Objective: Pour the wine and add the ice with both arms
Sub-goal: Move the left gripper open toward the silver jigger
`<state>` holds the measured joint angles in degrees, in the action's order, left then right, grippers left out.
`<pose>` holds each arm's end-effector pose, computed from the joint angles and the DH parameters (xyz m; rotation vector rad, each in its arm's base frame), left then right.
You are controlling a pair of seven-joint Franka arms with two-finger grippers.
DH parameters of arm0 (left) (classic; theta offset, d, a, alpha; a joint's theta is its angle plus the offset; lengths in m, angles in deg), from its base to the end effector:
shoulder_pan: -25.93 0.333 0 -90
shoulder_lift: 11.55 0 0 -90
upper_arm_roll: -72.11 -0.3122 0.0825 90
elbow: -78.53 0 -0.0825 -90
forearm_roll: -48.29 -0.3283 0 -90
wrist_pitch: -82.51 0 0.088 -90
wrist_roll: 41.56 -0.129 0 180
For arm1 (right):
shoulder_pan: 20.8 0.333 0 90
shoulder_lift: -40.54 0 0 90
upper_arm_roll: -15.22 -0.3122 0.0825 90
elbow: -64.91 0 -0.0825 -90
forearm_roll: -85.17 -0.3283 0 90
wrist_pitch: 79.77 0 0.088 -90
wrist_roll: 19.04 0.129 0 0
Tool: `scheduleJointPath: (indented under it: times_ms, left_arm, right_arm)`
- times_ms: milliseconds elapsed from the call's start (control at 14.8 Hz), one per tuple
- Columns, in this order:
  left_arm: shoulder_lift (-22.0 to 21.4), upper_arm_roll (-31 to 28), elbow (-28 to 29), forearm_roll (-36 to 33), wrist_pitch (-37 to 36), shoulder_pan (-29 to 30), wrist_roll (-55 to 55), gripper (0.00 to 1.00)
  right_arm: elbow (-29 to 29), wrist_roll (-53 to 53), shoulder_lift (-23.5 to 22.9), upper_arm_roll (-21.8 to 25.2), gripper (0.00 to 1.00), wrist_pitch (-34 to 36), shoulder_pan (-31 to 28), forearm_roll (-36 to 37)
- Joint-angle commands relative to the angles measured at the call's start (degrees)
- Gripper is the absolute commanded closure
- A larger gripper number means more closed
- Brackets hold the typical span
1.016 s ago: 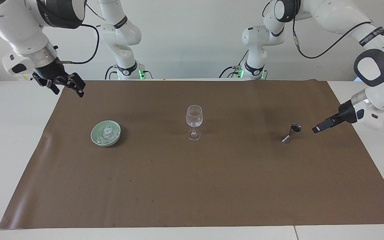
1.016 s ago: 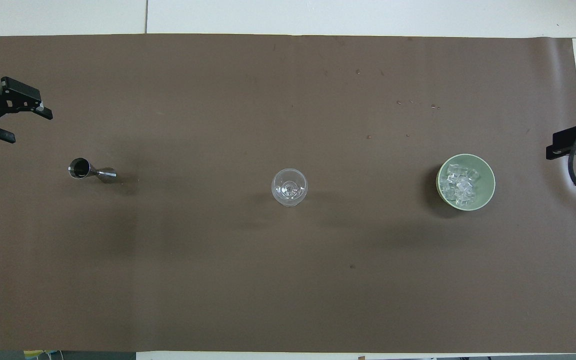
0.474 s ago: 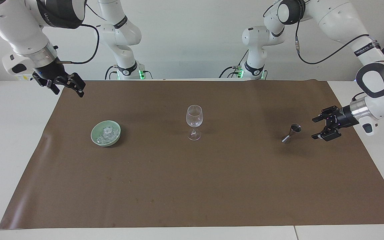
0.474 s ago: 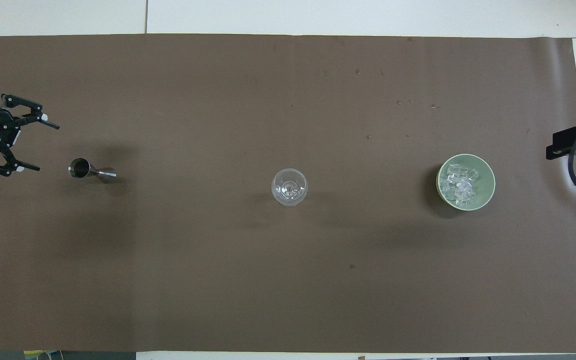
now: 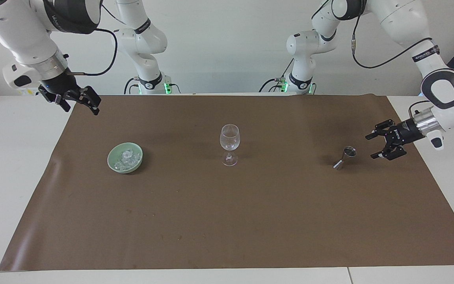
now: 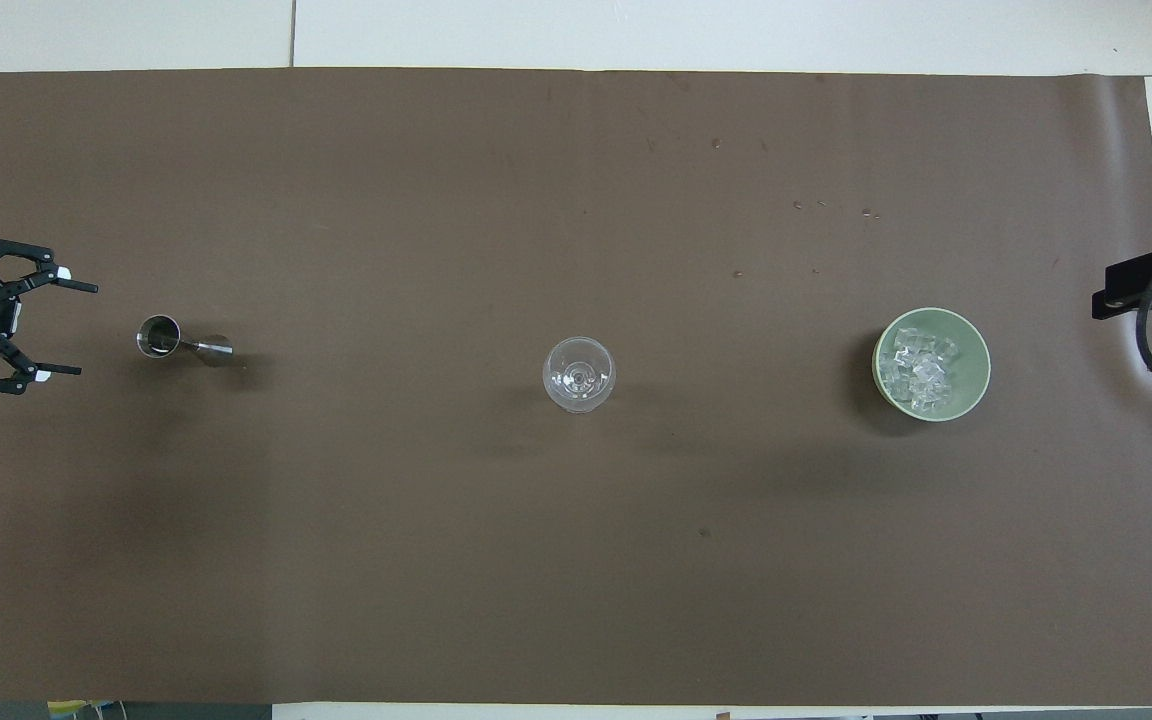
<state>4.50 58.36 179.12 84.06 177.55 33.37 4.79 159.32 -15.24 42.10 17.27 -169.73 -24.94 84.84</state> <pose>0.5319 0.1201 0.4041 2.0435 1.6464 -0.6264 0.4846 -0.0520 0.5801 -3.1209 0.2729 0.0788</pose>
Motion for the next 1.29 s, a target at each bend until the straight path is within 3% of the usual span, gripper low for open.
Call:
scheduleJointPath:
  times_ms: [0,135,542,812,1219]
  left_arm:
    - [-1.46,0.13,3.04,4.20,2.78,0.20,3.56,0.00]
    - [0.55,0.13,2.95,10.35,2.61,3.70,4.01,0.00]
    - [4.25,0.21,6.81,18.20,6.21,7.32,3.49,0.00]
    - [0.58,0.39,16.37,20.21,7.87,6.53,1.56,0.00]
    - [-2.51,0.56,25.62,31.19,12.71,5.92,-4.95,0.00]
  right_arm:
    - [0.69,-0.98,0.72,-0.29,0.00,-0.12,-0.77,-0.89]
    - [0.69,-0.98,0.72,-0.29,0.00,-0.12,-0.77,-0.89]
    - [0.69,-0.98,0.72,-0.29,0.00,-0.12,-0.77,-0.89]
    - [0.69,-0.98,0.81,-0.29,0.00,-0.12,-0.77,-0.89]
    - [0.69,-0.98,0.72,-0.29,0.00,-0.12,-0.77,-0.89]
